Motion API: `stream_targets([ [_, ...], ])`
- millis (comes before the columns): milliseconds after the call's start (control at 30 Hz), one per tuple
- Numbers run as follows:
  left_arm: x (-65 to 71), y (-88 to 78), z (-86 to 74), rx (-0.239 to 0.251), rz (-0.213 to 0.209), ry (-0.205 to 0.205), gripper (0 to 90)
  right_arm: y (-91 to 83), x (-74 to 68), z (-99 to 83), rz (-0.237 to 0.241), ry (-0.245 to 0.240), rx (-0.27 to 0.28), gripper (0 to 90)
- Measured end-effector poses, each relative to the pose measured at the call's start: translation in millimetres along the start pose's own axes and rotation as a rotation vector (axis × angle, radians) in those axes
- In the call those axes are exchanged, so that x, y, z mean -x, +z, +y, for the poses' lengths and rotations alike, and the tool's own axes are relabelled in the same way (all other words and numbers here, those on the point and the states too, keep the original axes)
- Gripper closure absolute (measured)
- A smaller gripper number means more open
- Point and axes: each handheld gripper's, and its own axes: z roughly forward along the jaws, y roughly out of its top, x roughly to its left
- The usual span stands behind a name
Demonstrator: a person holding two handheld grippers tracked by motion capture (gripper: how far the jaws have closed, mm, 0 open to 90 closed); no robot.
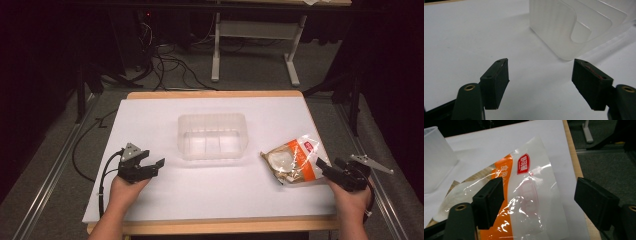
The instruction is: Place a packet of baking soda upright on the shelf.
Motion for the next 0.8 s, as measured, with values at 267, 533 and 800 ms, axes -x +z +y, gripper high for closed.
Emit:
stream_targets([
  [267, 0.5, 0.4, -0.1, -0.005, 0.002, 0.005, 30.3, 10.1, 11.3, -5.2, 0.056, 0.077, -0.058, 20.0],
  [533, 1.3, 0.6, -0.2, -0.007, 0.002, 0.011, 30.3, 15.7, 8.2, -7.8, 0.109, 0.073, -0.096, 25.1],
  [800, 1.6, 1.0, 0.0, -0.01, 0.003, 0.017, 30.3, 10.8, 3.0, -5.9, 0.133, 0.047, -0.071, 33.9],
])
